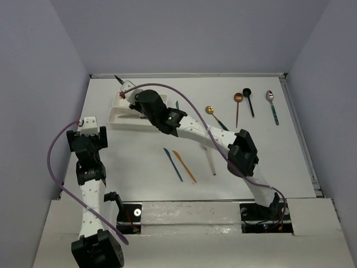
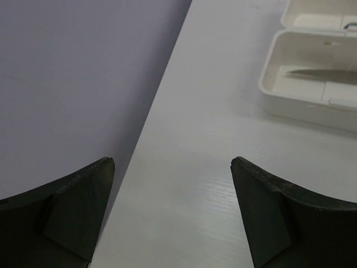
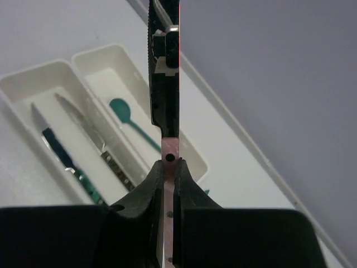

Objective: Sort the eating utensils into containers

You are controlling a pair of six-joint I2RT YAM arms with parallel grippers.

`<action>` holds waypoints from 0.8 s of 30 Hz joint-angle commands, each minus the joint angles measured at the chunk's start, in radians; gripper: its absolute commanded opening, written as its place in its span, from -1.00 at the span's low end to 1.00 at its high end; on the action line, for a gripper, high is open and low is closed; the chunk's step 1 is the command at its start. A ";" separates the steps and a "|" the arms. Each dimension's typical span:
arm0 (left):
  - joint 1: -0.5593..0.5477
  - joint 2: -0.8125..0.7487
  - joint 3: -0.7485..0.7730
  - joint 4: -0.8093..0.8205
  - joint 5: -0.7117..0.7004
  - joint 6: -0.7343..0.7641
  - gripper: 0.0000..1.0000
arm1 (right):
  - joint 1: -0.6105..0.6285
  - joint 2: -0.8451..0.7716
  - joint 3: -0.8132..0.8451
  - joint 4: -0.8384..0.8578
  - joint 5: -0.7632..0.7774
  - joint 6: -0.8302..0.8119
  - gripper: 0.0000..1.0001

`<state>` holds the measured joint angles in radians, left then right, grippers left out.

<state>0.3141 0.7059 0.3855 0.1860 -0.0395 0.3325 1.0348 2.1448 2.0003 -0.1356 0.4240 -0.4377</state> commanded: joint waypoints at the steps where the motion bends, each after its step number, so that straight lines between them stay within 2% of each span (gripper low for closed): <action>1: 0.005 -0.094 -0.056 0.230 0.013 -0.064 0.98 | -0.013 0.217 0.227 0.085 0.006 -0.314 -1.00; 4: 0.005 -0.086 -0.108 0.315 0.076 -0.078 0.98 | -0.024 0.294 0.304 0.083 -0.034 -0.343 -1.00; 8: 0.011 -0.053 -0.157 0.415 0.050 -0.073 0.98 | -0.033 0.317 0.295 0.076 -0.070 -0.326 -1.00; 9: 0.014 -0.048 -0.169 0.443 0.005 -0.075 0.98 | -0.033 0.316 0.288 0.058 -0.082 -0.299 -1.00; 13: 0.040 -0.062 -0.177 0.451 0.024 -0.078 0.98 | -0.033 0.311 0.224 0.037 -0.146 -0.269 -1.00; 18: 0.043 -0.060 -0.175 0.451 0.033 -0.075 0.98 | -0.033 0.363 0.247 0.016 -0.104 -0.309 -1.00; 20: 0.045 -0.060 -0.175 0.449 0.033 -0.075 0.98 | -0.033 0.371 0.252 0.014 -0.088 -0.328 -0.75; 21: 0.045 -0.060 -0.175 0.449 0.033 -0.075 0.98 | -0.033 0.368 0.249 0.013 -0.085 -0.332 -0.49; 23: 0.045 -0.060 -0.175 0.449 0.035 -0.075 0.98 | -0.033 0.357 0.242 0.013 -0.082 -0.332 -0.31; 24: 0.045 -0.059 -0.175 0.449 0.035 -0.075 0.98 | -0.033 0.345 0.238 0.011 -0.079 -0.332 -0.08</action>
<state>0.3550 0.6586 0.2085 0.5507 -0.0051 0.2665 1.0069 2.5160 2.2234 -0.1482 0.3214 -0.7448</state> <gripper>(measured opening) 0.989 0.326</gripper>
